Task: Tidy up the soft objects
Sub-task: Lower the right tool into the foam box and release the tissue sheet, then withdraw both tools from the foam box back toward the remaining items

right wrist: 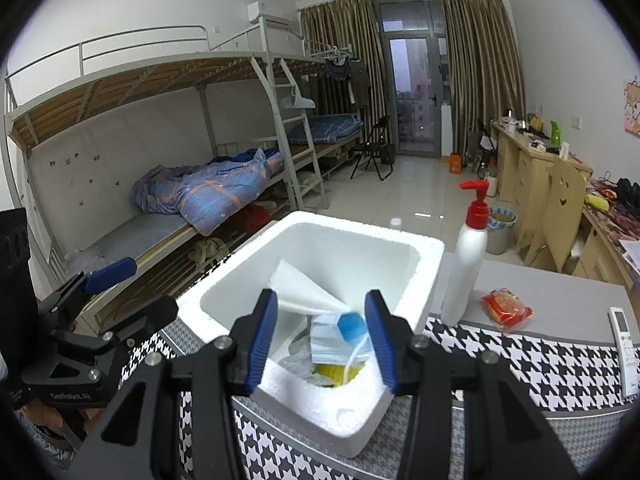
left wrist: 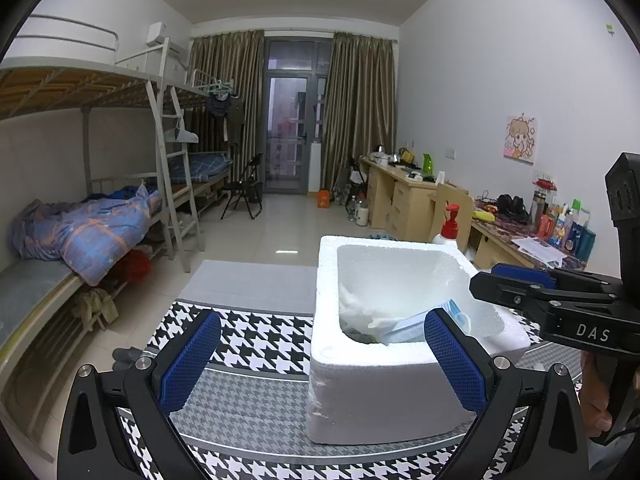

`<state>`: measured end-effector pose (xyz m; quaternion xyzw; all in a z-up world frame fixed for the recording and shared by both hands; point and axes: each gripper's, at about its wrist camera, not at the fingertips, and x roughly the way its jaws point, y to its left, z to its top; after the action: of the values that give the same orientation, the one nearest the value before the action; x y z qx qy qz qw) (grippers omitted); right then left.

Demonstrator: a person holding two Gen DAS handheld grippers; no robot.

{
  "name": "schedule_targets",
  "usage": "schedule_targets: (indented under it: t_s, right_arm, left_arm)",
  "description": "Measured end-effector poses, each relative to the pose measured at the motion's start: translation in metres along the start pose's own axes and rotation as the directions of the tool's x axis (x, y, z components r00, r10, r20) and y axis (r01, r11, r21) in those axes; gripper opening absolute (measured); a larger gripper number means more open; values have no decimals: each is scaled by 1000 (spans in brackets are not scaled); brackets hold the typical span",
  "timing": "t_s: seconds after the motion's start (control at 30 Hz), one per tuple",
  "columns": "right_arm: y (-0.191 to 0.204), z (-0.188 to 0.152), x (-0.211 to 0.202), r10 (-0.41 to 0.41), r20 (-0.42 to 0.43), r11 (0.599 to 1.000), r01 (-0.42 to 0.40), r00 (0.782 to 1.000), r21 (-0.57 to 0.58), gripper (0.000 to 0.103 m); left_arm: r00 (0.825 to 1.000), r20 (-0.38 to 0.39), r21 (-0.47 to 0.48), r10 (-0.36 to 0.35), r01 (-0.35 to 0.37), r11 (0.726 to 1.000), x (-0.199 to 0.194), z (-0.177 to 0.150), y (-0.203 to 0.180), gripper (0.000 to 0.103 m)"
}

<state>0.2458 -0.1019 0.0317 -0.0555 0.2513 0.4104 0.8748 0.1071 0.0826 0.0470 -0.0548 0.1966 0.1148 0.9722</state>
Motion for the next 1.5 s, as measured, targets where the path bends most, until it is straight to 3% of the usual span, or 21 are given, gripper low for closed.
schedule_targets:
  t_s: [0.1,0.37,0.93,1.5]
  right_arm:
    - [-2,-2,-9,-18,23,1000,18,1000,1,59]
    - [-4,-11,-26,-91,72,995,93,993,-20,63]
    - [-14,-36,-53,-129,151,992,128,980,20,83]
    - [-31,-59,-86,-188,201,981,175,961,79,85]
  left_arm:
    - [1000,6,4,-5,5,1000,-3,-1,-1,102]
    - [999,38,19,-12,11,1000,-16,-5,-9,102]
    - [995,90,24,-30,28,999,-32,-13,-25,102]
    - [992,101,40,-81,78,996,-35,-21,-47,102]
